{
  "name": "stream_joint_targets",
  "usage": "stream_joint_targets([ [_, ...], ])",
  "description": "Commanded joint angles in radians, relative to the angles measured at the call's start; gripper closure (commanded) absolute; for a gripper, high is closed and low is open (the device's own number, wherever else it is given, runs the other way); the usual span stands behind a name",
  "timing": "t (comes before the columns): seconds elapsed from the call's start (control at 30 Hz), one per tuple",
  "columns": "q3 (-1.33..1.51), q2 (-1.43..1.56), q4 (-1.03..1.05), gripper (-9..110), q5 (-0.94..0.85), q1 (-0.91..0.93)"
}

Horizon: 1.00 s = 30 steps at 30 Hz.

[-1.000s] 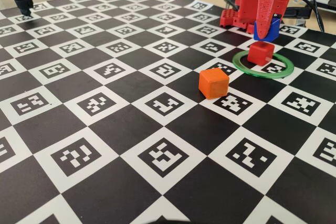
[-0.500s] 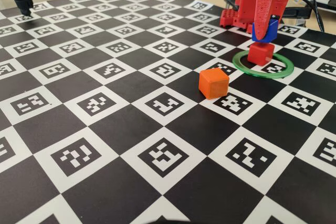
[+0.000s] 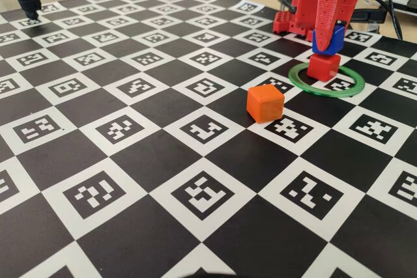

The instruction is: Grab the red cube then put it in the green circle then put the blue cube on top and finally the orange cube on top

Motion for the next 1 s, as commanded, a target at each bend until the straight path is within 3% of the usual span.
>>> stream_joint_targets([
  [0.0, -0.005, 0.003, -0.009, 107, -0.003, -0.003],
  [0.97, 0.028, 0.000, -0.038, 107, -0.037, 0.021],
])
